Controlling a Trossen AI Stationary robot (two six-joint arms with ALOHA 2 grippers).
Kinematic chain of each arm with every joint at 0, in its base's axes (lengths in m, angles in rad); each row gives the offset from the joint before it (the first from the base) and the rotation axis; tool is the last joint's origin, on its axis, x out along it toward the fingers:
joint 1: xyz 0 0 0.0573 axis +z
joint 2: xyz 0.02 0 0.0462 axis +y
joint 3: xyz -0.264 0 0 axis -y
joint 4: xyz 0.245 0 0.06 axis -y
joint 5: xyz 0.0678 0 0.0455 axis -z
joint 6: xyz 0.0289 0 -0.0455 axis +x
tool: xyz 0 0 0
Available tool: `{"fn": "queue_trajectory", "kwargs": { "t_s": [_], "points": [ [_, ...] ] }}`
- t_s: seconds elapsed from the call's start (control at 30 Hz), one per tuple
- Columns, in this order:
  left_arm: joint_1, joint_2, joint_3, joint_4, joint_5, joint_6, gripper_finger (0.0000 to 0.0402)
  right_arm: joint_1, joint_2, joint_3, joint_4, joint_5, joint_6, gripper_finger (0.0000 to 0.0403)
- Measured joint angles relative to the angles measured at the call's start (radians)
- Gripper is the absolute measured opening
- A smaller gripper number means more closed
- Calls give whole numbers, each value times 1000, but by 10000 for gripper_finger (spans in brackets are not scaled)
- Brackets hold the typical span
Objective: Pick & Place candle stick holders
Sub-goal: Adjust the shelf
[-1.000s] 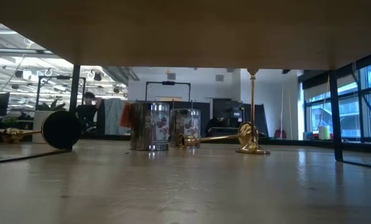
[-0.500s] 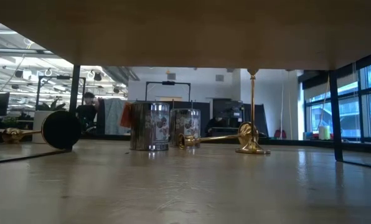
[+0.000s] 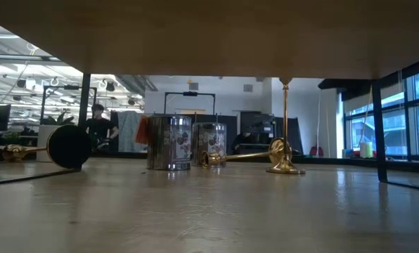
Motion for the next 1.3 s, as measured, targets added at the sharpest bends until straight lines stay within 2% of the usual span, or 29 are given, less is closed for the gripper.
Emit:
{"fn": "queue_trajectory", "kwargs": {
  "t_s": [0.2, 0.43, 0.53, 0.7, 0.87, 1.13, 1.3],
  "points": [
    [-5, 2, -14, 126, 90, 83, 278, 37, 78, 0, 10, 9, -10, 240],
    [-14, 4, -185, 235, 219, 100, 278, 58, 141, -1, 60, 99, -9, 259],
    [-22, 5, -261, 267, 256, 95, 278, 58, 161, -1, 121, 102, -10, 259],
    [-23, 5, -332, 375, 256, 48, 278, 58, 236, 0, 215, 101, -12, 259],
    [-22, 5, -343, 447, 250, 20, 278, 58, 315, 2, 299, 98, -6, 259],
    [-22, 5, -343, 422, 248, 14, 278, 58, 320, 0, 273, 132, 4, 259],
    [-20, 5, -343, 385, 184, 7, 278, 58, 320, 0, 268, 131, 10, 259]
  ]
}}
